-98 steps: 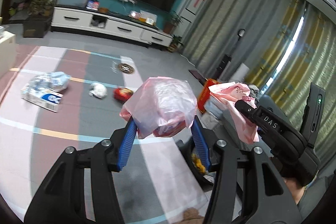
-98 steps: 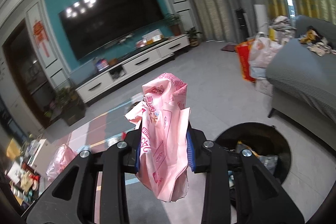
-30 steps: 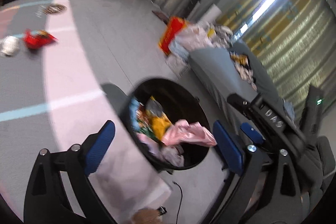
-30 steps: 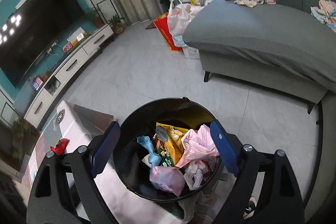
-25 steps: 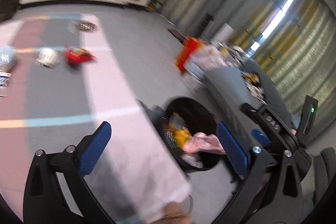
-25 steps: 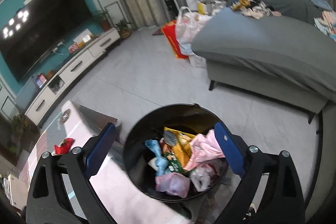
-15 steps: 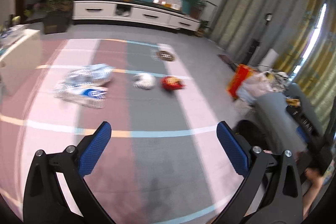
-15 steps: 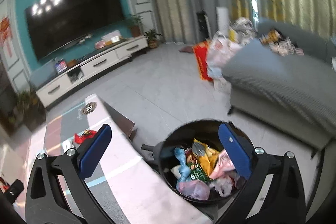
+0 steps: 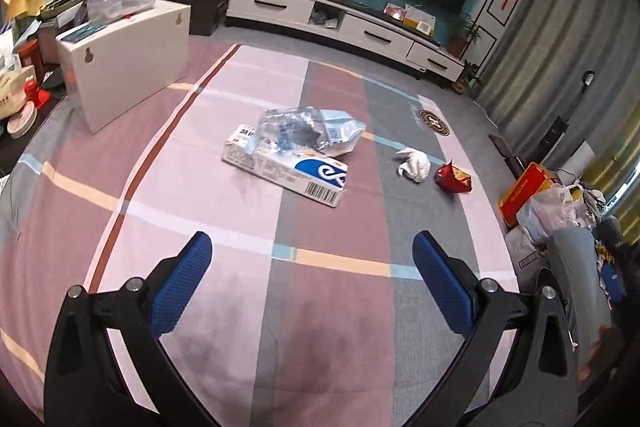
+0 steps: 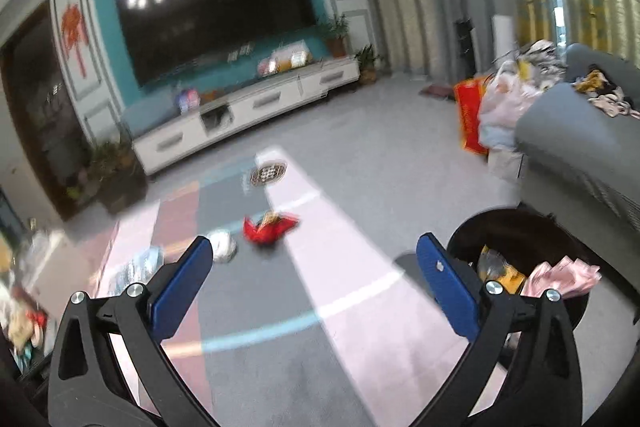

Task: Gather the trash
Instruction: 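Move both tools back toward the remaining trash on the rug, then grasp the white medicine box with the left tool while the right tool grasps the clear plastic bag, then carry the white box and clear bag with both tools over the black bin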

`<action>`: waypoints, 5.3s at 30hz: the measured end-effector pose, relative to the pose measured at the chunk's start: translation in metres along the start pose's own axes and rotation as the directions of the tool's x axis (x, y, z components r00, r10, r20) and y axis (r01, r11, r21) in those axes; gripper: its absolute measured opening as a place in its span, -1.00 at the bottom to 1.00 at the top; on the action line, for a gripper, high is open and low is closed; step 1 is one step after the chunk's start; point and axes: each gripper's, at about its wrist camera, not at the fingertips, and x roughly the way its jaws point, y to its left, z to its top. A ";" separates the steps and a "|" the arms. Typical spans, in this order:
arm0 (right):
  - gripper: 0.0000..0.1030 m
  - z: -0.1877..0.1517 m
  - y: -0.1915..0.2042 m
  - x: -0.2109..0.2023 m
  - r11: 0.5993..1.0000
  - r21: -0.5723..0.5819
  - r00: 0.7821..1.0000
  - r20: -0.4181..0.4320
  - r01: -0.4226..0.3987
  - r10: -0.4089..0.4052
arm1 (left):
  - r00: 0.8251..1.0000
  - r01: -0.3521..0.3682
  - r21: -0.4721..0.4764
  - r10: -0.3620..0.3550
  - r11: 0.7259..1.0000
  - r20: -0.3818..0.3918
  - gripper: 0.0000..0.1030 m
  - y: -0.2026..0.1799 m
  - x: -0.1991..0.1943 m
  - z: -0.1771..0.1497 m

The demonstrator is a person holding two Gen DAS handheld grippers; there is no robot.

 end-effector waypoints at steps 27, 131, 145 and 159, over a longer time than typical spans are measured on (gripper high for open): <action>0.94 -0.042 0.052 0.028 0.979 -0.192 0.985 -0.166 -0.070 0.038 | 0.999 -0.024 -0.090 0.020 0.996 -0.038 0.94 0.024 0.011 0.005; 0.21 0.070 0.131 0.216 0.927 0.005 0.862 -0.365 -0.376 0.352 | 0.887 -0.405 -0.269 0.304 0.874 -0.349 0.57 -0.001 0.185 0.092; 0.22 0.080 0.111 0.221 0.919 0.080 0.842 -0.376 -0.387 0.387 | 0.913 -0.394 -0.306 0.331 0.867 -0.237 -0.54 0.010 0.168 0.081; 0.70 -0.020 0.238 0.214 0.790 0.085 0.623 -0.567 -0.607 0.539 | 0.970 -0.241 -0.422 0.220 0.874 -0.099 -0.58 0.085 0.029 0.015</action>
